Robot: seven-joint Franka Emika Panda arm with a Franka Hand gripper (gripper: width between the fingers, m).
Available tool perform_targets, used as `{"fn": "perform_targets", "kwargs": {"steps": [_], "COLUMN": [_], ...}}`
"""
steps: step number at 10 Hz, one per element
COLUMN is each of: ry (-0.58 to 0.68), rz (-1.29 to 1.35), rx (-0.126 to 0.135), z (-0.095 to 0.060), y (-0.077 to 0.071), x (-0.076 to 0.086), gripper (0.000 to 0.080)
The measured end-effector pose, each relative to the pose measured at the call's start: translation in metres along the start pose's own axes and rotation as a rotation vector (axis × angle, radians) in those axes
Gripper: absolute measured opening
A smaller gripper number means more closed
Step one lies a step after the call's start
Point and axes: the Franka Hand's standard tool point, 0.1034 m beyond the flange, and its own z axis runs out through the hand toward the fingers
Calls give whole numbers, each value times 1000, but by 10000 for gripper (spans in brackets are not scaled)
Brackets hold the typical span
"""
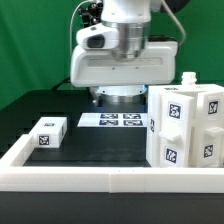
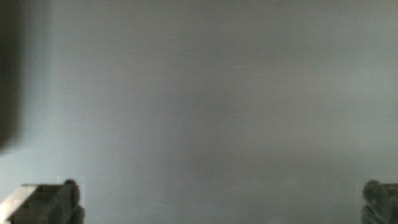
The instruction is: Assemble cabinet
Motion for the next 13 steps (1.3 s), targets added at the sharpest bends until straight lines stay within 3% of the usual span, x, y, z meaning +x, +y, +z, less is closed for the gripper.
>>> {"fn": "perform_targets", "kwargs": {"steps": [1, 6, 7, 8, 9, 12, 13], "ry": [1, -6, 15, 50, 99, 80, 80], "rz": [-3, 5, 47, 68, 33, 34, 31], "rx": [0, -3, -12, -36, -79, -78, -78], "z": [0, 4, 12, 16, 20, 21, 21], "y": [2, 60, 97, 112, 140, 162, 161], "x": [-1, -18, -24, -25, -30, -39, -38], "gripper": [797, 797, 797, 797, 797, 797, 797]}}
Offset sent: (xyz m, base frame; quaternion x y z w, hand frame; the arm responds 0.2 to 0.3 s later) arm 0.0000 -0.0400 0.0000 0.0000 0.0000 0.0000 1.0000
